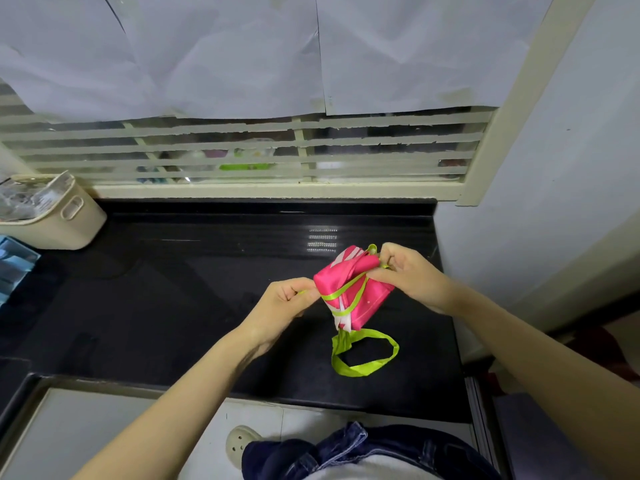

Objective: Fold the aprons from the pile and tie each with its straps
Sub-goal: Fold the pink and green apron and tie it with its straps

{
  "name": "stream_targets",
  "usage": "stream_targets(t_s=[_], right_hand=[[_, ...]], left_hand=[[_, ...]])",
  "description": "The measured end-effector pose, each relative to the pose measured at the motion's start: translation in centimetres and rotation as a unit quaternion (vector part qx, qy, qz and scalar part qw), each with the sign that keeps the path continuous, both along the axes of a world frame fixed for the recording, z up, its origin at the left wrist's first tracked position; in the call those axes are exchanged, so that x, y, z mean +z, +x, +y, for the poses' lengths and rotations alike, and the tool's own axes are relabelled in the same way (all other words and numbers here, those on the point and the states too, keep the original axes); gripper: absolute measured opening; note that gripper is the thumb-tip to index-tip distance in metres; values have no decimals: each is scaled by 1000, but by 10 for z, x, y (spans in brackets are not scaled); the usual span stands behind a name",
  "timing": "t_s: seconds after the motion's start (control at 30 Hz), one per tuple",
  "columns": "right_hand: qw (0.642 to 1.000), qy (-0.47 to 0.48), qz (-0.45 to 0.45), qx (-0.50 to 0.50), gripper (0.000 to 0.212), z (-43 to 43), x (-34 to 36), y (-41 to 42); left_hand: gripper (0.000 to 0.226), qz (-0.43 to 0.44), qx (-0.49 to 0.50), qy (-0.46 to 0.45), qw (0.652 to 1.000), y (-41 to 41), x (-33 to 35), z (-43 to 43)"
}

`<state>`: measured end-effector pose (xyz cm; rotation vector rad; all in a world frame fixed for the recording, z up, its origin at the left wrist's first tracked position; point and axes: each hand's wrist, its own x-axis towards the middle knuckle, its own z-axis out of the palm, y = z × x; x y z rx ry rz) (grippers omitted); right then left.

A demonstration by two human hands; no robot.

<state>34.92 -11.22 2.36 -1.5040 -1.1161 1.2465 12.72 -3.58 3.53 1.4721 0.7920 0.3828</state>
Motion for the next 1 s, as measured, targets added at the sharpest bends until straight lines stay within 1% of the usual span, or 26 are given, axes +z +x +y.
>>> stream_targets(t_s=[0.03, 0.1, 0.13, 0.17, 0.2, 0.23, 0.27, 0.3, 0.33, 0.37, 0.4, 0.5, 0.57, 0.63, 0.67, 0.7, 0.73, 0.77, 0.83, 0.87, 0.9, 0.93, 0.97, 1.0], right_hand=[[1000, 7, 4, 4, 20, -1, 0, 2], [1000, 14, 1, 16, 24, -3, 1, 4], [1000, 15, -2, 22, 26, -3, 1, 4], [999, 19, -10, 27, 30, -3, 2, 4], [998, 27, -36, 35, 35, -2, 2, 4], [995, 35, -78, 48, 39, -2, 1, 4], [988, 46, -128, 69, 43, -1, -1, 4], [978, 54, -177, 94, 46, 0, -5, 3], [967, 64, -217, 117, 48, 0, -9, 2], [956, 78, -251, 134, 47, -1, -15, 1], [946, 98, -274, 140, 44, -1, -22, 0], [927, 154, -313, 139, 32, -8, -41, -7], [899, 149, -376, 167, 37, -15, -59, -13], [869, 116, -432, 212, 42, -23, -77, -22], [856, 100, -449, 235, 42, -27, -84, -26], [849, 89, -456, 252, 42, -31, -89, -30], [848, 81, -454, 260, 41, -34, -92, -32], [852, 70, -448, 260, 41, -37, -92, -34], [859, 50, -441, 255, 42, -42, -93, -34], [862, 44, -438, 253, 44, -44, -95, -32], [866, 42, -432, 249, 48, -45, -97, -31], [871, 39, -425, 244, 50, -47, -100, -29], [876, 41, -417, 240, 52, -48, -101, -29], [880, 44, -409, 236, 52, -49, -103, -28]], left_hand=[[19, -1, -16, 17, 1000, -3, -1, 4], [15, 5, -60, 84, 995, -8, 1, 13], [14, 14, -90, 143, 986, -9, 3, 18], [18, 25, -128, 224, 966, -10, 3, 24], [21, 41, -174, 319, 931, -10, 5, 30], [25, 54, -218, 414, 882, -9, 5, 33], [29, 74, -256, 498, 825, -7, 5, 35], [31, 94, -282, 558, 775, -5, 3, 37], [30, 114, -297, 598, 735, -3, 1, 36], [27, 126, -305, 626, 706, -1, -4, 36], [24, 141, -310, 644, 685, 0, -9, 35], [15, 197, -306, 684, 632, 5, -28, 31], [10, 257, -301, 706, 587, 11, -45, 26], [25, 298, -326, 687, 577, 15, -68, 16], [28, 310, -346, 677, 572, 17, -78, 8], [25, 304, -361, 683, 558, 18, -89, 2], [17, 307, -376, 683, 546, 18, -94, -2], [8, 288, -389, 687, 542, 16, -99, -3], [12, 265, -412, 657, 573, 12, -104, -2], [12, 273, -414, 629, 599, 12, -101, -1], [7, 275, -397, 619, 620, 10, -101, 0], [3, 284, -366, 582, 668, 9, -95, -2], [7, 258, -374, 529, 717, 9, -95, -4], [9, 226, -382, 489, 751, 10, -95, -7]])
